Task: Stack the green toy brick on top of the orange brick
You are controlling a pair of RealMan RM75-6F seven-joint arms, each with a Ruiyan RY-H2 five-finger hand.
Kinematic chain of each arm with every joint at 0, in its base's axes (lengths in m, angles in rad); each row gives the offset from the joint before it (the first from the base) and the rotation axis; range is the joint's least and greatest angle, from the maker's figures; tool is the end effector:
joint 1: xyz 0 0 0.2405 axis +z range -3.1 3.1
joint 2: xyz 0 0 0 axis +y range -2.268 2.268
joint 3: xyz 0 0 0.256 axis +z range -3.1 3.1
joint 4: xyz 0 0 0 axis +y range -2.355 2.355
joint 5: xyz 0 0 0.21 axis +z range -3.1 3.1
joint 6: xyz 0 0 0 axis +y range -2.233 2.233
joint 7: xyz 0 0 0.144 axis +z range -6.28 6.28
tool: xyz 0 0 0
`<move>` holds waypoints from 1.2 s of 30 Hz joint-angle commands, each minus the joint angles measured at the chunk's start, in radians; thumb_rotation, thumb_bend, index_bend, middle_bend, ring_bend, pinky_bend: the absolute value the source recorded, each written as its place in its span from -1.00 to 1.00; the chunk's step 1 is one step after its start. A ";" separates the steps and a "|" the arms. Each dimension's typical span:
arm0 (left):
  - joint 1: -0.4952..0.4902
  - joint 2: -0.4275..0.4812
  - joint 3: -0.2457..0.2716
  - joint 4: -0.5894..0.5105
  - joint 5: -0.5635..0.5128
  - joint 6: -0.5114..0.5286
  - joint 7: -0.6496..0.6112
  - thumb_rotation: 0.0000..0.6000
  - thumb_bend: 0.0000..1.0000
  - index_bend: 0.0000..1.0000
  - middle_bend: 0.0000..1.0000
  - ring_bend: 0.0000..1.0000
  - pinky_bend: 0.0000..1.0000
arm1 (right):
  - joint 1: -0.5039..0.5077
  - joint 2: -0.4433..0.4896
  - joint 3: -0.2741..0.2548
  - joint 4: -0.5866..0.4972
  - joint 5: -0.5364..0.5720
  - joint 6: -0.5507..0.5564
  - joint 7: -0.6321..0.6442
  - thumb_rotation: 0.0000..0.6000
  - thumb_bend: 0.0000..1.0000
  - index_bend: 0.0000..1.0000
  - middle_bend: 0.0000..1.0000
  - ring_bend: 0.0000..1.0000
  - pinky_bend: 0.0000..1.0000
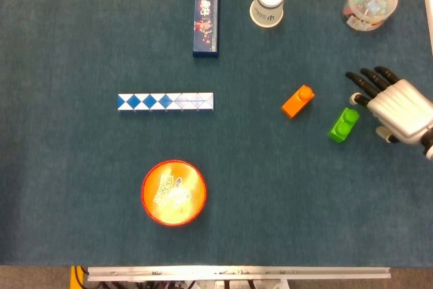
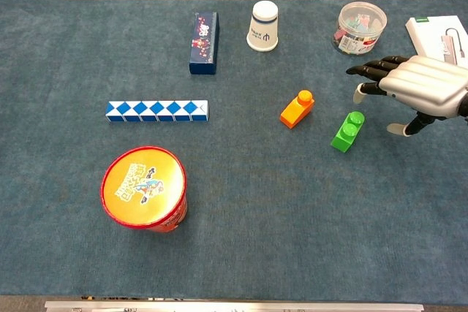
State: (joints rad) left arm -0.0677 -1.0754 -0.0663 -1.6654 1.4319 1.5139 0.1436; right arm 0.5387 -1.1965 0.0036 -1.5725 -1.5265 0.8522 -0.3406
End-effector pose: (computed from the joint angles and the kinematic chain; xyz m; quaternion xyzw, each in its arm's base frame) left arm -0.3126 0.1781 0.1778 -0.5866 -0.3553 -0.3448 0.6409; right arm -0.2474 -0.2753 0.0523 0.8587 -0.2487 0.2058 0.3980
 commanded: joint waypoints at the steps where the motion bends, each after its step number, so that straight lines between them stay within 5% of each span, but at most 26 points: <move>1: 0.000 0.000 0.000 0.001 0.000 0.000 0.000 1.00 -0.87 -0.01 0.01 -0.33 -0.17 | 0.010 -0.014 0.003 0.002 0.017 -0.012 -0.014 1.00 -0.54 -0.41 -1.00 -1.00 -0.80; 36: 0.007 0.012 -0.013 -0.004 -0.011 0.011 -0.022 1.00 -0.87 0.00 0.01 -0.32 -0.15 | 0.096 -0.134 -0.015 0.105 0.113 -0.098 -0.006 1.00 -0.54 -0.41 -1.00 -1.00 -0.82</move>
State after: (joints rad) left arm -0.0605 -1.0630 -0.0797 -1.6697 1.4207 1.5248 0.1211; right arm 0.6342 -1.3297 -0.0110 -1.4681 -1.4130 0.7550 -0.3476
